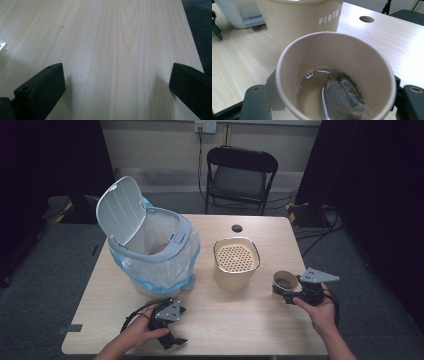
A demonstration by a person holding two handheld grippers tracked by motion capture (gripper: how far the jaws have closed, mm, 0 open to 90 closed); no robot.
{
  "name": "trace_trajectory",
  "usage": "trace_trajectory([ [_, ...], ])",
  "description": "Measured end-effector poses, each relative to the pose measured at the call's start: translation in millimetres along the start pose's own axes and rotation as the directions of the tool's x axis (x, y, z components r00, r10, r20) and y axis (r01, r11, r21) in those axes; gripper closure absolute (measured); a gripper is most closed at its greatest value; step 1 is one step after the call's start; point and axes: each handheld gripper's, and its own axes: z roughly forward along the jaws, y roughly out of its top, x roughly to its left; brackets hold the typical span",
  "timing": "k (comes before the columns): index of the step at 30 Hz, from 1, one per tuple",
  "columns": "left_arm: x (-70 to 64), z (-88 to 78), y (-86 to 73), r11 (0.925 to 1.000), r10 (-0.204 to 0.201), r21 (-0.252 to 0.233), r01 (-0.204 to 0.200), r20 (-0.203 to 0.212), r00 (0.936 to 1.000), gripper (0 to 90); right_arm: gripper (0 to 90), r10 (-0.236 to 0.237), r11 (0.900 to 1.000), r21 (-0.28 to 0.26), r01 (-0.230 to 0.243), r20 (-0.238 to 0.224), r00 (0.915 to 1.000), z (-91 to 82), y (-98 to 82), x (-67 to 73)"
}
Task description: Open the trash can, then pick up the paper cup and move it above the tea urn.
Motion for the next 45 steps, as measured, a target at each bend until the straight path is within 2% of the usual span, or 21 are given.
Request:
trace_trajectory([
  [4, 0.1, -0.6, 0.3, 1.0000, 0.000, 0.006, 0.000, 0.003, 1.0000, 0.0, 28.7, 0.015, 1.000, -0.017, -0.015, 0.014, 0.9998, 0.9, 7.9, -6.6],
  [20, 0.1, -0.3, 0.1, 1.0000, 0.000, 0.001, 0.000, 0.004, 1.0000, 0.0, 29.0, -0.038, 0.999, 0.027, 0.036, 0.081, 0.9960, 14.2, 38.2, -24.5],
  [31, 0.1, -0.2, 0.1, 1.0000, -0.002, 0.002, 0.002, 0.007, 1.0000, 0.0, 29.0, -0.067, 0.997, 0.039, 0.063, 0.097, 0.9931, 25.0, 48.4, -35.1],
  [45, 0.1, -0.3, 0.2, 1.0000, -0.002, 0.004, 0.002, 0.007, 1.0000, 0.0, 29.1, -0.114, 0.993, 0.034, 0.111, 0.115, 0.9868, 44.5, 73.5, -48.7],
])
